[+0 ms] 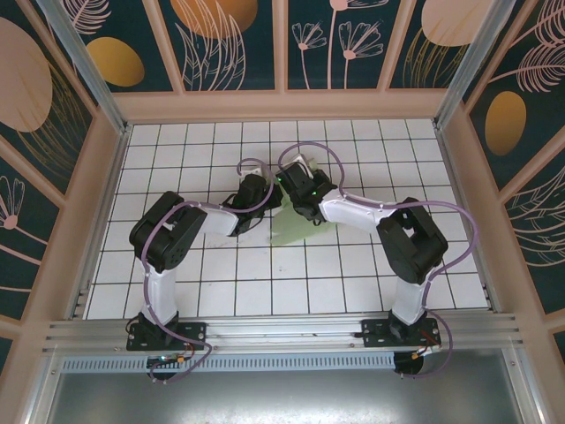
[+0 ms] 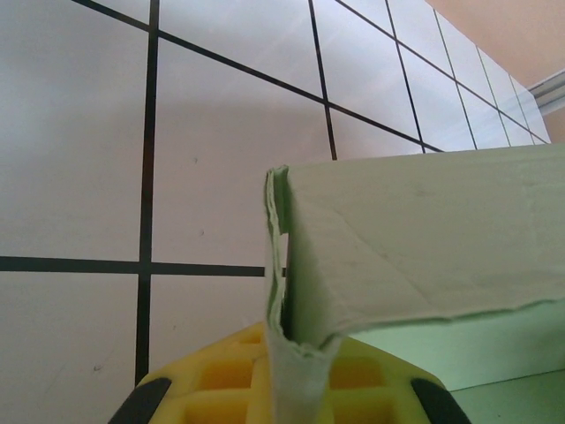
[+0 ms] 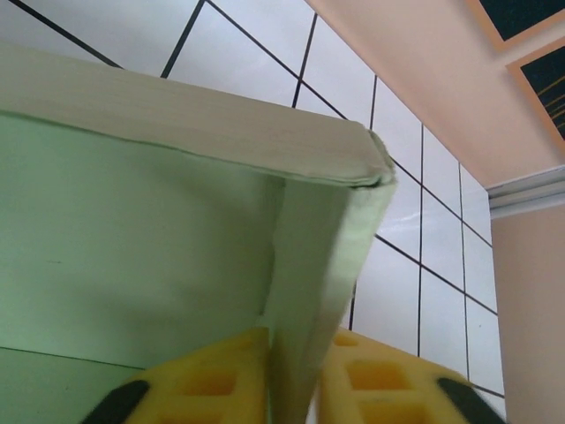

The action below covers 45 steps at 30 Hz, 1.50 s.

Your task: Fold the paper box

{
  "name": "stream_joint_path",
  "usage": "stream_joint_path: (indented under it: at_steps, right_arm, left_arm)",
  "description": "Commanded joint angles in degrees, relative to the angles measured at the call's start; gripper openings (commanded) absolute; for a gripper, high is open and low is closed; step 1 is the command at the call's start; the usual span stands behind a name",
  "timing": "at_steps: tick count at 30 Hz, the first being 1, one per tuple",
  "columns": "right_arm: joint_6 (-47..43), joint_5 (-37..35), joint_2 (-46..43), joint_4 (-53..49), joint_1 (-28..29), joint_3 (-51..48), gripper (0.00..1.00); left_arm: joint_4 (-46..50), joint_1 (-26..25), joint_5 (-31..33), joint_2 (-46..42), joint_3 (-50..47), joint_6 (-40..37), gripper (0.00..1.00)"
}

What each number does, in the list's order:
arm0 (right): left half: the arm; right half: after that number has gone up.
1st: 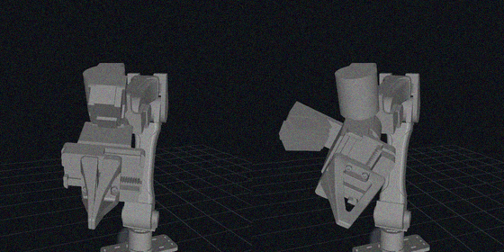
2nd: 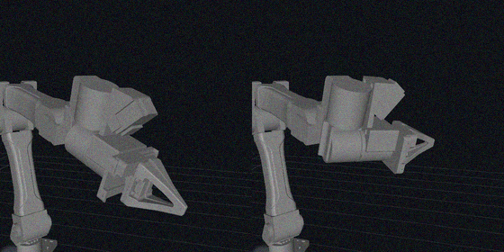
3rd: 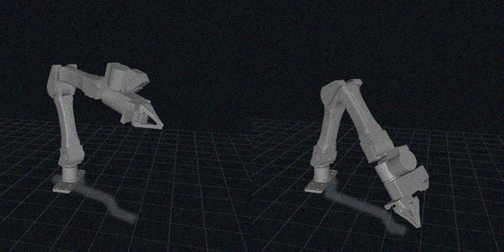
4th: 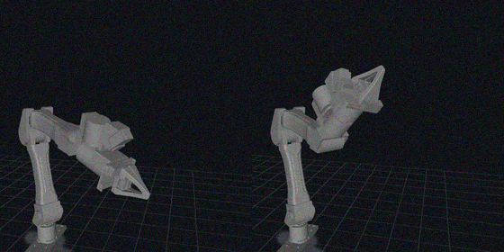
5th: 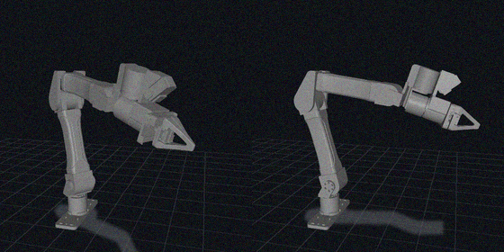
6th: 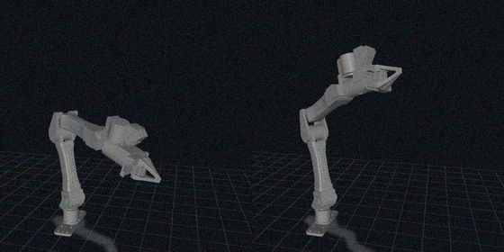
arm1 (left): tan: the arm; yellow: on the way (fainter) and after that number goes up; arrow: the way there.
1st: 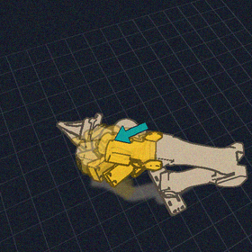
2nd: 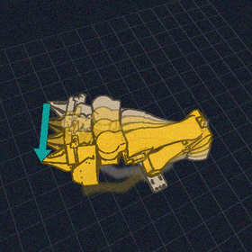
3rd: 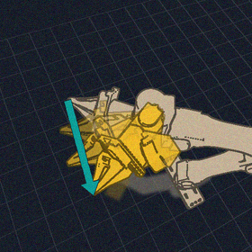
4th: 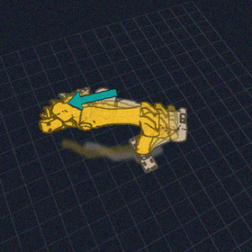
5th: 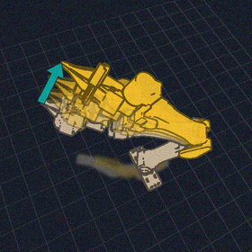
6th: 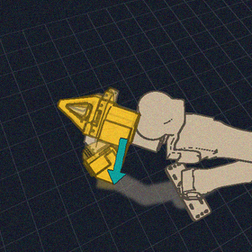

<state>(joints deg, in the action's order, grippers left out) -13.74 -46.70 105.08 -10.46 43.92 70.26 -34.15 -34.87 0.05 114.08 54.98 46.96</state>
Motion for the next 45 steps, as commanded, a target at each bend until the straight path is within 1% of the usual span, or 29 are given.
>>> stream_joint_path:
  at_steps: [1, 2, 3, 8, 9, 10, 11, 15, 16, 18, 20, 27, 28, 30, 32, 33, 34, 36, 40, 42, 45]
  right_arm:
    - [-0.2, 0.6, 2.4, 0.7, 0.4, 0.4, 0.13]
    - [-0.4, 0.4, 2.6, 0.8, 0.4, 0.4, 0.10]
    - [-0.5, 0.0, 2.7, 1.0, 0.4, 0.3, 0.00]
    - [-0.4, -1.2, 2.8, 2.6, 0.4, -0.3, 0.00]
    - [-0.4, -1.0, 2.9, 2.7, 0.3, -0.3, 0.08]
    - [-0.4, -0.8, 3.1, 2.9, 0.3, -0.4, 0.22]
    - [-0.4, -0.6, 3.2, 2.8, 0.3, -0.5, 0.26]
    - [0.0, -0.2, 3.8, 3.0, 0.0, -1.1, 0.27]
    - [-0.1, -0.2, 3.9, 3.1, 0.0, -1.2, 0.26]
    - [-0.1, -0.4, 3.9, 3.4, 0.0, -1.4, 0.18]
    - [-0.1, -0.8, 3.9, 3.5, 0.1, -1.4, 0.01]
    - [-0.7, -2.5, 2.7, 5.7, 0.1, -2.5, 0.00]
    - [-0.6, -2.4, 2.2, 6.1, 0.1, -2.7, 0.05]
    - [0.3, -0.3, 1.0, 6.7, 0.2, -3.1, 0.22]
    - [1.8, 3.5, -1.1, 7.1, 0.2, -3.5, 0.37]
    - [2.4, 6.1, -2.6, 7.5, 0.2, -4.0, 0.43]
    - [2.9, 8.0, -4.0, 8.3, 0.2, -4.5, 0.46]
    - [3.8, 13.0, -6.9, 9.6, 0.0, -5.7, 0.58]
    - [5.7, 19.5, -11.2, 9.7, -0.7, -6.6, 0.75]
    - [6.0, 20.7, -12.7, 9.8, -1.1, -7.0, 0.80]
    - [6.9, 21.8, -14.9, 9.9, -2.0, -7.7, 0.84]
  left_arm:
    - [-4.9, -0.8, -3.4, -1.2, 2.2, 0.1, 0.00]
    - [-5.0, -0.8, -3.4, -1.1, 2.2, 0.1, 0.00]
    - [-5.0, -0.8, -3.4, -1.2, 2.2, 0.2, 0.00]
    - [-4.7, -0.8, -3.4, -1.1, 2.4, 0.2, 0.00]
    - [-4.6, -0.8, -3.4, -1.1, 2.5, 0.2, 0.00]
    - [-4.6, -0.7, -3.4, -1.1, 2.5, 0.2, 0.00]
    - [-4.6, -0.7, -3.4, -1.1, 2.5, 0.2, 0.00]
    - [-4.6, -0.7, -3.4, -1.0, 2.4, 0.2, 0.00]
    - [-4.6, -0.7, -3.3, -1.0, 2.4, 0.2, 0.00]
    - [-4.6, -0.8, -3.3, -1.0, 2.4, 0.2, 0.00]
    - [-4.6, -0.7, -3.3, -1.0, 2.4, 0.3, 0.00]
    - [-4.6, -0.7, -3.3, -0.8, 2.4, 0.6, 0.00]
    - [-4.6, -0.7, -3.2, -0.8, 2.4, 0.6, 0.00]
    - [-4.5, -0.7, -3.2, -0.7, 2.4, 0.7, 0.00]
    - [-4.3, -0.7, -3.1, -0.7, 2.5, 0.7, 0.00]
    - [-4.2, -0.7, -2.9, -0.7, 2.5, 0.8, 0.00]
    - [-4.0, -0.6, -2.8, -0.8, 2.6, 0.8, 0.00]
    - [-3.4, -0.7, -2.5, -0.9, 2.6, 0.6, 0.00]
    - [-1.8, -0.7, -1.5, -1.1, 2.8, 0.4, 0.00]
    - [-1.4, -0.7, -1.2, -1.3, 2.8, 0.3, 0.00]
    - [-0.4, -0.7, -1.0, -1.5, 3.1, 0.0, 0.00]
